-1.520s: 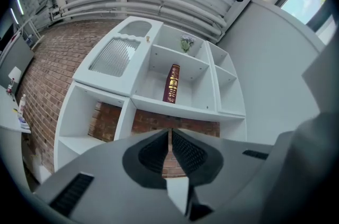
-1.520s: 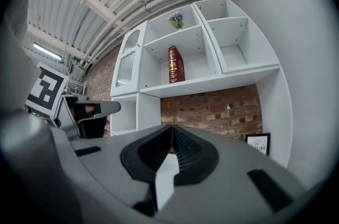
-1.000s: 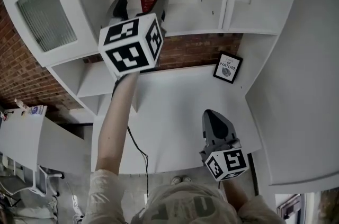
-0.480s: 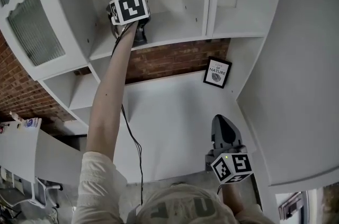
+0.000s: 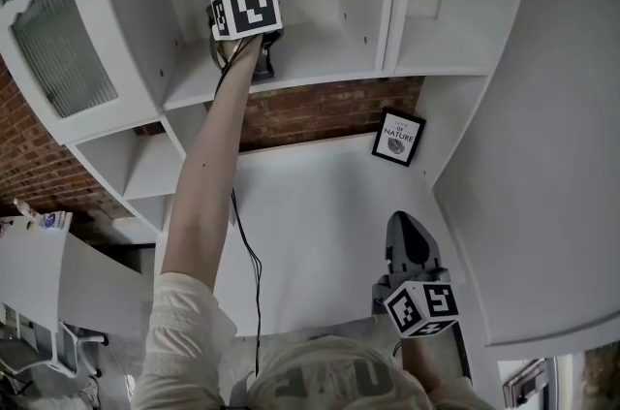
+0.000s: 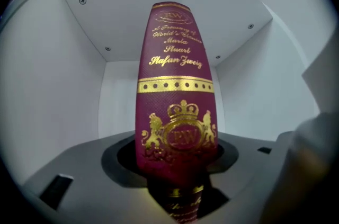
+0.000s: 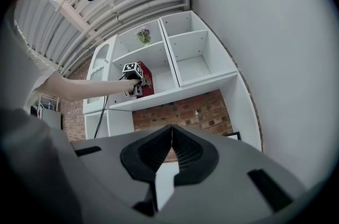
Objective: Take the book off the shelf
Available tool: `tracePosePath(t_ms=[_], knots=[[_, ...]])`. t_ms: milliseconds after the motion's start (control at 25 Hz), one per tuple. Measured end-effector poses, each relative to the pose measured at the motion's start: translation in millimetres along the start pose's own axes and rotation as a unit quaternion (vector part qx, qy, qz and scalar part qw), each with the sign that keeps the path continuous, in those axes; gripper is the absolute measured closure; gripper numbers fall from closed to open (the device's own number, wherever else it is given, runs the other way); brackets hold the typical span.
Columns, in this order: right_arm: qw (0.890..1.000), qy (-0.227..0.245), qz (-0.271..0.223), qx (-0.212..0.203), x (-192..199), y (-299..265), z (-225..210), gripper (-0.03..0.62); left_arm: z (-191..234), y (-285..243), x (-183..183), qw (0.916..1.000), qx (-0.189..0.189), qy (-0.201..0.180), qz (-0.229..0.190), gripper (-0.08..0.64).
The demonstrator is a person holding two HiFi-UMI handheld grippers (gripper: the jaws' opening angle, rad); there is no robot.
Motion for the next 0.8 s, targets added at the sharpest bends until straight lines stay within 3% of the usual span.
tracePosePath(t_ms=[520, 680, 800], knots=[[1.000, -0.003, -0.005, -0.006, -4.4, 0.3, 3.9, 0.577, 3.0, 9.2, 1.2, 0.9993, -0.036, 0.003, -0.004, 0.308], [1.000, 0.001, -0.014, -0.011, -19.7, -0.3, 9.2, 0.577, 3.5, 34.7, -1.2, 0.9994, -0.032, 0.013, -0.009, 0.308], [0.999, 0.004, -0.026, -0.026, -29.7, -3.1, 20.5, 0.577, 5.6, 61.6, -4.6, 0.9987, -0.023, 0.026, -0.037, 0.308]])
Point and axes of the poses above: the fingertips, and each gripper's own axes: y backward along the fingers, z to its left, x out of its underside, the point moved 4 cm from there along y, backward along the fingers, and after that the axes turned 4 degrees about -z, right-handed, at the moved point
